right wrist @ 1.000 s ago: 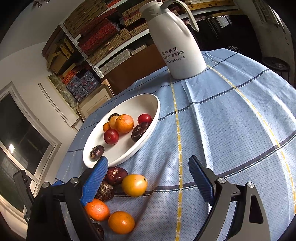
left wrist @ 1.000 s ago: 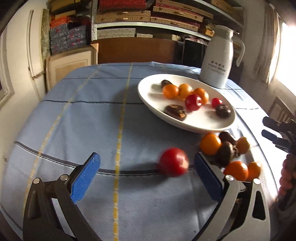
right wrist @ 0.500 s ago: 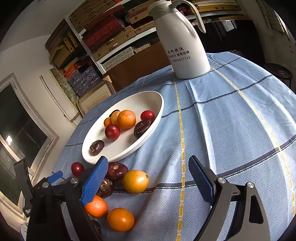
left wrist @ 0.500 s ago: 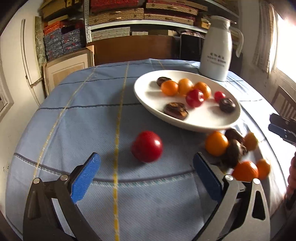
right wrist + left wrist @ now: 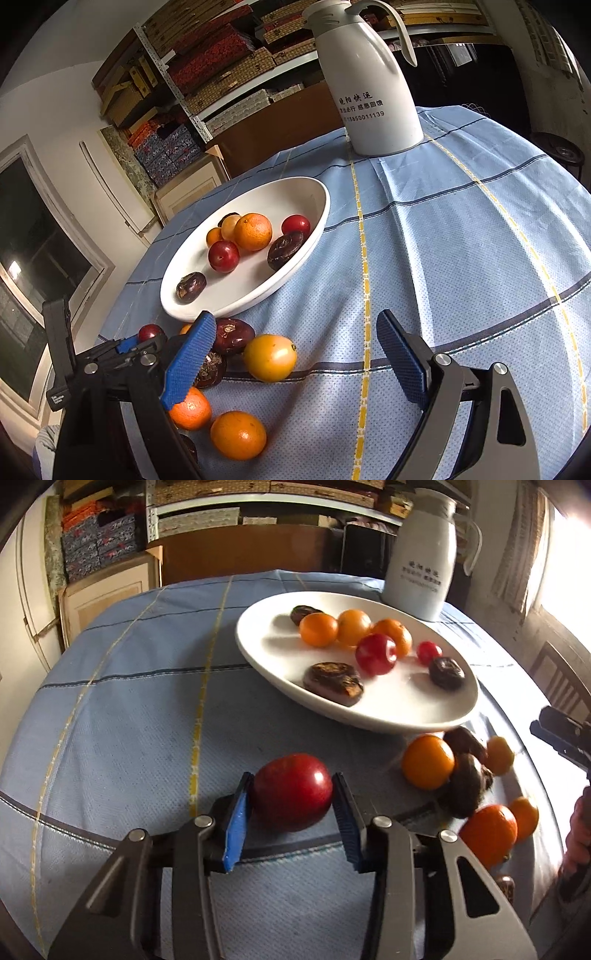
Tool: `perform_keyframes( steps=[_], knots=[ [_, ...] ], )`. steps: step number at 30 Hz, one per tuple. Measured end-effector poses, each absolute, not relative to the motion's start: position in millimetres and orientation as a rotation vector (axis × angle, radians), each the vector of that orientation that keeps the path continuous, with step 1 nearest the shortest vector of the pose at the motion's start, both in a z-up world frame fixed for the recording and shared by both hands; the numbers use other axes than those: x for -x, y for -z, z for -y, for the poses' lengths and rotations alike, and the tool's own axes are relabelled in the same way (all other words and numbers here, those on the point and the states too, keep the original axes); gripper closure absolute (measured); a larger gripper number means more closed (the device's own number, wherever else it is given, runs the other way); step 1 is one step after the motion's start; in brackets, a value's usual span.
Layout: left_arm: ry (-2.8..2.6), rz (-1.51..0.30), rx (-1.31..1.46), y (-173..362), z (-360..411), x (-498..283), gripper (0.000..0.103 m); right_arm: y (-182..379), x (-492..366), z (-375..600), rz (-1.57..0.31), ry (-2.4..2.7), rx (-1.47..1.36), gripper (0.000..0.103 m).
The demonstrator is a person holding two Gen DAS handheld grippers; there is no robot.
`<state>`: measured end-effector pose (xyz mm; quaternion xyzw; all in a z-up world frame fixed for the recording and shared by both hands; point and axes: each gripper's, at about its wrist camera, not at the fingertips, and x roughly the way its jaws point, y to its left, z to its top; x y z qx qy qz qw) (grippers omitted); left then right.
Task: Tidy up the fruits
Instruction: 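Grasp the yellow-orange fruit with the right tool while the left tool holds the tomato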
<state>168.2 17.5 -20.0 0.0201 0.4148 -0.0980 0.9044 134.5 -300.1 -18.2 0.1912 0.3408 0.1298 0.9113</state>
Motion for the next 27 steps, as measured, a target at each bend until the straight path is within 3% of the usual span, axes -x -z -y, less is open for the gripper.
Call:
perform_keyframes(
  steps=[7,9,14,25,27],
  knots=[
    [0.201,-0.857,0.023,20,-28,-168,0.062,22,-136,292,-0.745,-0.292,-0.353,0.014],
    [0.2,-0.858,0.023,20,-28,-168,0.062,25,-136,289,-0.766,-0.309,-0.341,0.02],
    [0.203,-0.86,0.021,21,-29,-169,0.062,31,-139,282,-0.809,-0.336,-0.326,0.046],
    [0.214,-0.893,0.021,26,-25,-175,0.061,43,-145,264,-0.869,-0.348,-0.256,0.05],
    [0.215,-0.893,0.016,26,-24,-175,0.06,43,-145,262,-0.87,-0.364,-0.258,0.057]
  ],
)
